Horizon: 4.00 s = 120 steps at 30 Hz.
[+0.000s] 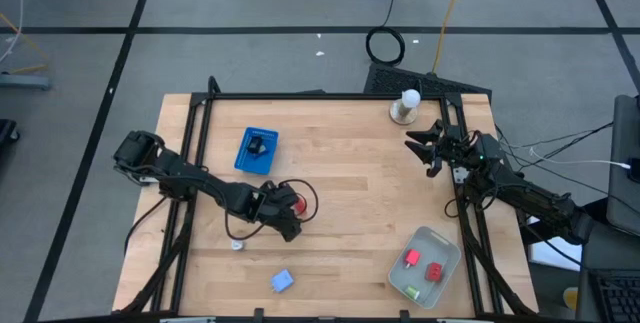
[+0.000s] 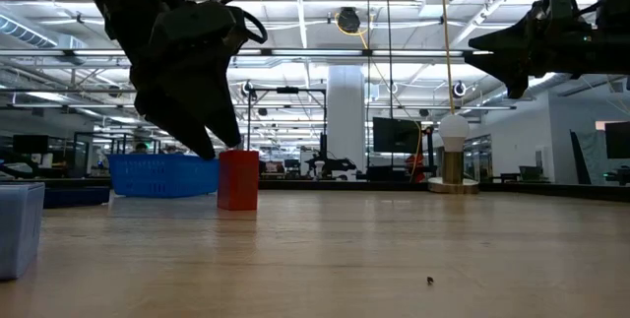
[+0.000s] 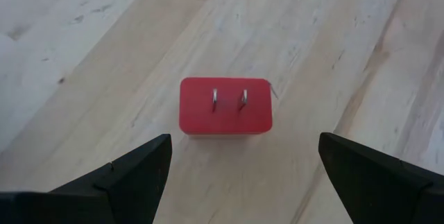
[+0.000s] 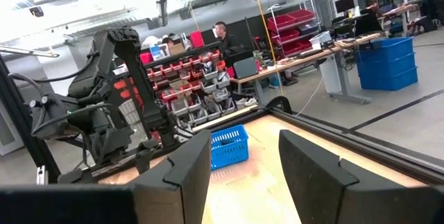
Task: Pick & Place Office items
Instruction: Put the red charger adapter into the white bin
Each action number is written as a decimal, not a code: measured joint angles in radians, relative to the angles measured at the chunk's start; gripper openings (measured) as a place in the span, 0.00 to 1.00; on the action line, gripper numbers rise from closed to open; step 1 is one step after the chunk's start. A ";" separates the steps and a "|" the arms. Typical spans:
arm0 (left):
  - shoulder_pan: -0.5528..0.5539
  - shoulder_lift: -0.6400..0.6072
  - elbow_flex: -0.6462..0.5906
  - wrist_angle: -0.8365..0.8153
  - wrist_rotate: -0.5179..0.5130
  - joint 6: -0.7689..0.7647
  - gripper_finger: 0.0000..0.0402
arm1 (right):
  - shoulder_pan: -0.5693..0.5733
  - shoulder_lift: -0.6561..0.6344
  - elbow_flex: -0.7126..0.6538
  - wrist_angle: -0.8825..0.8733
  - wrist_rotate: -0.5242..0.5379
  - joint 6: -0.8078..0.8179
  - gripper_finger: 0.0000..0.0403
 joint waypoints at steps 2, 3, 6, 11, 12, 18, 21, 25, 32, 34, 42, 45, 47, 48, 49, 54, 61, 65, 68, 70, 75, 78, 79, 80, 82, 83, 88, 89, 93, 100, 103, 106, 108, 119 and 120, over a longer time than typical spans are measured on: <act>0.000 0.000 0.000 -0.004 0.000 0.004 0.91 | 0.000 0.000 0.000 0.002 0.000 0.000 0.40; 0.000 0.000 0.000 -0.004 0.000 0.008 0.91 | 0.000 0.000 0.000 0.001 0.000 0.000 0.40; 0.000 0.000 0.000 -0.008 0.000 0.010 0.91 | 0.000 0.000 0.000 0.002 0.000 0.000 0.40; 0.002 0.025 0.001 -0.008 0.001 0.010 0.91 | 0.000 0.000 0.000 0.002 0.000 0.000 0.40; 0.003 0.031 0.001 -0.001 0.001 0.010 0.91 | 0.000 0.000 0.000 0.002 0.000 0.000 0.40; 0.020 0.063 0.001 0.024 0.001 0.009 0.91 | 0.000 0.000 0.000 0.002 0.000 0.000 0.40; 0.030 0.064 0.001 0.026 0.000 0.006 0.91 | 0.000 0.000 0.000 0.002 0.000 0.000 0.40; 0.044 0.064 0.001 0.025 0.000 0.010 0.91 | 0.000 0.000 0.000 0.002 0.000 0.000 0.40; 0.057 0.090 0.001 0.026 0.000 0.010 0.91 | 0.000 0.000 0.000 0.002 0.000 0.000 0.40; 0.058 0.105 0.001 0.044 0.000 0.008 0.91 | 0.000 0.000 0.000 0.002 0.000 0.000 0.40; 0.061 0.150 0.001 0.134 0.030 -0.003 0.91 | 0.000 0.000 0.000 0.002 0.000 0.000 0.40; 0.061 0.150 0.001 0.134 0.026 -0.018 0.88 | 0.000 0.000 0.000 0.002 0.000 0.000 0.40; 0.066 0.150 0.001 0.130 0.029 -0.022 0.82 | 0.000 0.000 0.000 0.002 0.000 0.000 0.40; 0.068 0.150 0.001 0.130 0.030 -0.023 0.78 | 0.000 0.000 0.000 0.000 0.000 0.000 0.40; 0.071 0.150 0.001 0.131 0.031 -0.023 0.74 | 0.000 0.000 0.000 -0.001 0.000 0.000 0.40; 0.083 0.149 0.002 0.134 0.049 -0.020 0.52 | 0.000 0.000 0.000 0.001 0.000 0.000 0.40; 0.085 0.148 0.002 0.141 0.074 -0.016 0.52 | 0.000 0.000 0.000 0.002 0.000 0.000 0.40; 0.085 0.148 0.002 0.190 0.123 -0.005 0.52 | 0.000 0.000 0.000 0.002 0.000 0.000 0.40; 0.085 0.138 0.016 0.226 0.156 0.033 0.52 | 0.000 0.000 0.000 0.002 0.000 0.000 0.40; 0.085 0.125 0.038 0.246 0.169 0.064 0.52 | 0.000 0.000 0.000 0.002 0.000 0.000 0.40; 0.085 0.100 0.102 0.240 0.170 0.166 0.52 | 0.000 0.002 0.000 -0.001 0.000 0.000 0.40; 0.085 0.100 0.154 0.250 0.180 0.232 0.52 | 0.000 0.005 0.000 -0.003 -0.001 0.000 0.40; 0.085 0.100 0.170 0.244 0.194 0.254 0.52 | 0.000 0.007 0.000 0.001 -0.001 0.000 0.40; 0.085 0.100 0.187 0.243 0.203 0.277 0.52 | 0.000 0.009 0.000 -0.004 0.000 0.000 0.40; 0.085 0.100 0.219 0.247 0.213 0.327 0.52 | 0.000 0.013 0.000 -0.002 -0.001 0.000 0.40; 0.085 0.100 0.234 0.246 0.213 0.355 0.52 | 0.000 0.014 0.000 -0.002 -0.001 0.000 0.40; 0.085 0.100 0.312 0.257 0.213 0.470 0.52 | 0.000 0.014 0.000 -0.004 0.000 0.000 0.40; 0.085 0.100 0.326 0.258 0.213 0.491 0.52 | 0.000 0.014 0.000 -0.005 0.000 0.000 0.40; 0.081 0.102 0.382 0.258 0.212 0.585 0.52 | 0.000 0.014 0.000 -0.005 0.000 0.000 0.40; 0.080 0.153 0.517 0.279 0.292 0.709 0.52 | 0.000 0.014 0.000 -0.004 0.000 0.000 0.40; 0.080 0.200 0.598 0.307 0.365 0.756 0.52 | 0.000 0.014 0.000 -0.005 0.000 0.000 0.40; 0.080 0.263 0.699 0.320 0.439 0.787 0.52 | 0.000 0.014 0.000 -0.005 0.000 0.000 0.40; 0.080 0.309 0.769 0.316 0.483 0.800 0.52 | 0.000 0.014 0.000 -0.004 0.000 0.000 0.40; 0.074 0.579 1.107 0.310 0.577 0.803 0.52 | 0.000 0.014 0.000 -0.005 0.000 0.000 0.40; 0.072 0.598 1.126 0.310 0.579 0.793 0.52 | 0.000 0.014 0.000 -0.005 0.000 0.000 0.40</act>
